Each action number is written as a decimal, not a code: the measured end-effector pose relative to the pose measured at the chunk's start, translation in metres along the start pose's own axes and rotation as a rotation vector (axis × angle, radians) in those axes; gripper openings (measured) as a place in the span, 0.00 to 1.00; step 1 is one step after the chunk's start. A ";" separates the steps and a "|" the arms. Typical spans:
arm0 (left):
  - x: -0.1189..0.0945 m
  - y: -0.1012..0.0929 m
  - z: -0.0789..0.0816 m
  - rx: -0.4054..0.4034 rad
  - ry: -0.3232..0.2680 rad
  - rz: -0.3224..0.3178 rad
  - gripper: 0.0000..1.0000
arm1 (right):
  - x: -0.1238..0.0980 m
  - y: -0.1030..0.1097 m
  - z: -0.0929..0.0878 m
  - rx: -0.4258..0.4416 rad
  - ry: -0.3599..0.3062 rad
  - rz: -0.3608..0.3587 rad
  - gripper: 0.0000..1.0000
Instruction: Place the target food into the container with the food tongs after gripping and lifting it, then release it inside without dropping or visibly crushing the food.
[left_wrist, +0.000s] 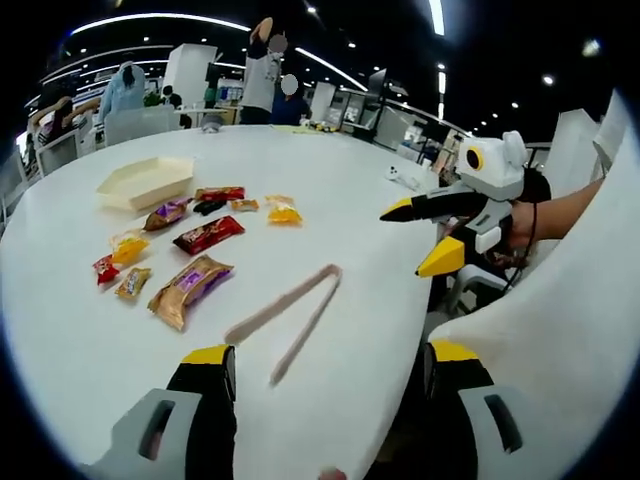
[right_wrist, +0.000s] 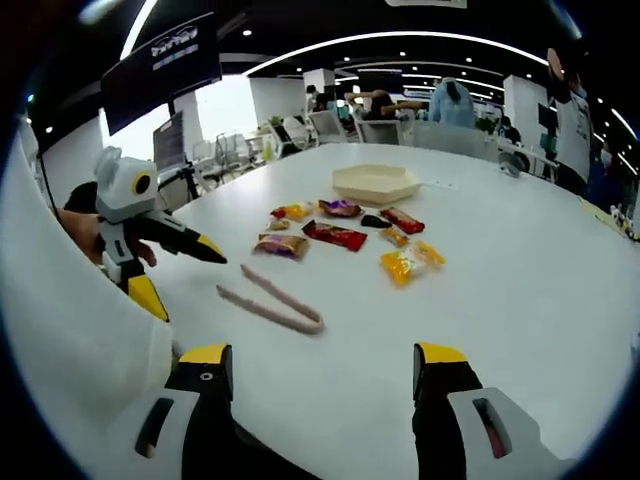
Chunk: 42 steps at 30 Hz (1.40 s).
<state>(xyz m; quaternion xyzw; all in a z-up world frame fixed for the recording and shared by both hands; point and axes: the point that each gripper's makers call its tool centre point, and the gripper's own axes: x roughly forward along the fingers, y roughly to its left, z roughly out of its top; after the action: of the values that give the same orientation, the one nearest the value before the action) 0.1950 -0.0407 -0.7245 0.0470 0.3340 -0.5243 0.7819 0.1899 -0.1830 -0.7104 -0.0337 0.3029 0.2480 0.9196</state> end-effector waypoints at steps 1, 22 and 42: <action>0.001 -0.001 -0.001 0.006 0.002 -0.006 0.69 | -0.002 -0.001 0.000 0.002 -0.003 -0.002 0.74; 0.007 0.018 -0.006 0.076 0.003 0.018 0.49 | -0.004 -0.006 0.007 0.023 -0.025 -0.030 0.73; 0.017 0.030 -0.019 0.225 0.067 0.029 0.22 | -0.012 -0.013 0.005 0.029 -0.041 -0.048 0.72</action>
<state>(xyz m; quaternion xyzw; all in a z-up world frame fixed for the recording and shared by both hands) 0.2152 -0.0325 -0.7572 0.1569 0.2981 -0.5452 0.7676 0.1905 -0.1988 -0.7006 -0.0227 0.2864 0.2222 0.9317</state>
